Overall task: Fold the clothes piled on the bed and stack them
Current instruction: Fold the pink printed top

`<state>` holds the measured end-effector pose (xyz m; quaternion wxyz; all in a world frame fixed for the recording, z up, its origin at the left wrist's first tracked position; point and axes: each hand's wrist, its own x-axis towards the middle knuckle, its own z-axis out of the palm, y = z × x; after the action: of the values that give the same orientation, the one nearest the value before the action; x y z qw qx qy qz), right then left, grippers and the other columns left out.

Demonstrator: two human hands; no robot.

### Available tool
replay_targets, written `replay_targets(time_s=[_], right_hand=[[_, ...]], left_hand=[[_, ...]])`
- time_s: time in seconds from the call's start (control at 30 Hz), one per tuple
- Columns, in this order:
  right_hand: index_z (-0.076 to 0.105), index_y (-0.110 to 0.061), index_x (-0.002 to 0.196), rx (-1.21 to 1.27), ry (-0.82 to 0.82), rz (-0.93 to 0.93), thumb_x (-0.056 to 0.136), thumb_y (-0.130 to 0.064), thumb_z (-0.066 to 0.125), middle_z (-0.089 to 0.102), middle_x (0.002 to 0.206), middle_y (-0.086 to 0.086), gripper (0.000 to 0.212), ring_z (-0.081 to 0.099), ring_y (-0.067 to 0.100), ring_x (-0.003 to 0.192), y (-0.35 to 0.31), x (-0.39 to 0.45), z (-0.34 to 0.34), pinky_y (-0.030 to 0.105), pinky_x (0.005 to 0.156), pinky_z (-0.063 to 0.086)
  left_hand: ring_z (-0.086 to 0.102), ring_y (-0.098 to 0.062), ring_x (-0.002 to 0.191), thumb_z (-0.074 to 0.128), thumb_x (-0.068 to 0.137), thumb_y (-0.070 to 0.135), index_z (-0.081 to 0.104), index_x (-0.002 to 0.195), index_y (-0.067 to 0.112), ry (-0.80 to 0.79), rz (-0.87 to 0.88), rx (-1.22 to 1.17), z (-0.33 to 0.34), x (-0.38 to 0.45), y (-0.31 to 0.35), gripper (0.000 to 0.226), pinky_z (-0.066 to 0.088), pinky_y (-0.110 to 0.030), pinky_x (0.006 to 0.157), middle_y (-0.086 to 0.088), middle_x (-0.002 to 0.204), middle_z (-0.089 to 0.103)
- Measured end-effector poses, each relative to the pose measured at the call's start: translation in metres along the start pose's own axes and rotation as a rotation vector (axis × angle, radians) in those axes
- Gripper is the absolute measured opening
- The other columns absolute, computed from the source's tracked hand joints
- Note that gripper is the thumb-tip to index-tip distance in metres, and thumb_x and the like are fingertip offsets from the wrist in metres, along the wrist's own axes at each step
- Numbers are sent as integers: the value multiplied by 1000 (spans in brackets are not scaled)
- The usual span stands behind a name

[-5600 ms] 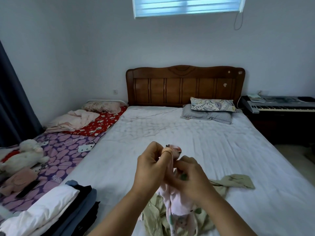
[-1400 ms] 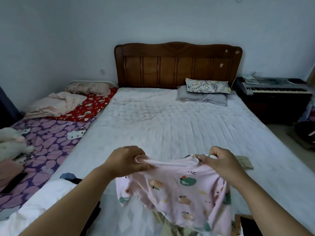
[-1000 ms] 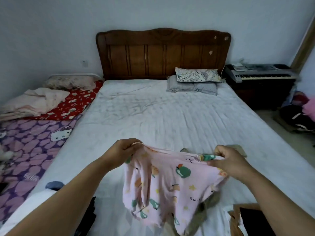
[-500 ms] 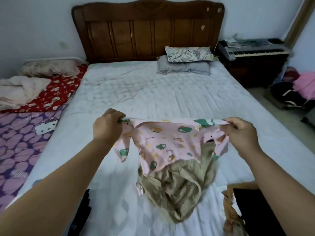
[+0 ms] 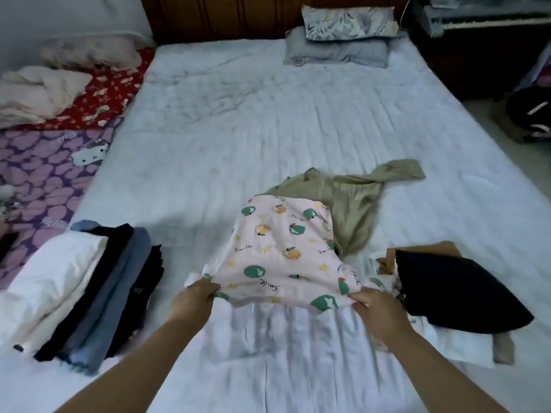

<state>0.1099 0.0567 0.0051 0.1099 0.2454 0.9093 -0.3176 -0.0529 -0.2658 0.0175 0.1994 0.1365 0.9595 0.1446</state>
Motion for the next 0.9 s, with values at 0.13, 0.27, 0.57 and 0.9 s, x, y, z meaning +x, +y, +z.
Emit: replay_targets(time_s=[0.13,0.27,0.57,0.9], right_hand=[[72,-6,100,-82,-147,37,92,-17,56,68,99,10,21,62,23,96,38,-44,60,33,81,47],[62,-13,122,-98,-221,84,96,-27,53,60,125,3,31,52,18,119,57,-73,97,26,99,37],[52,-20,129,-89,-254,83,97,-33,47,52,132,-4,35,49,12,121,36,-61,142,20,96,34],[54,-20,125,-30,-253,56,97,-35,44,52,127,-5,33,48,13,119,-10,-12,217,23,93,37]], left_hand=[[53,-21,116,42,100,26,55,127,29,-207,-78,79,67,-54,-26,30,42,-28,93,1,133,54],[30,-9,138,40,100,32,43,138,33,-381,-82,150,107,-86,-50,38,24,-20,107,11,152,29],[51,-10,118,52,94,36,57,121,29,-185,-273,18,113,-48,-95,29,40,-26,97,11,133,49],[38,-26,130,42,98,26,51,130,14,-85,-221,174,130,77,-130,36,33,-34,104,-8,143,39]])
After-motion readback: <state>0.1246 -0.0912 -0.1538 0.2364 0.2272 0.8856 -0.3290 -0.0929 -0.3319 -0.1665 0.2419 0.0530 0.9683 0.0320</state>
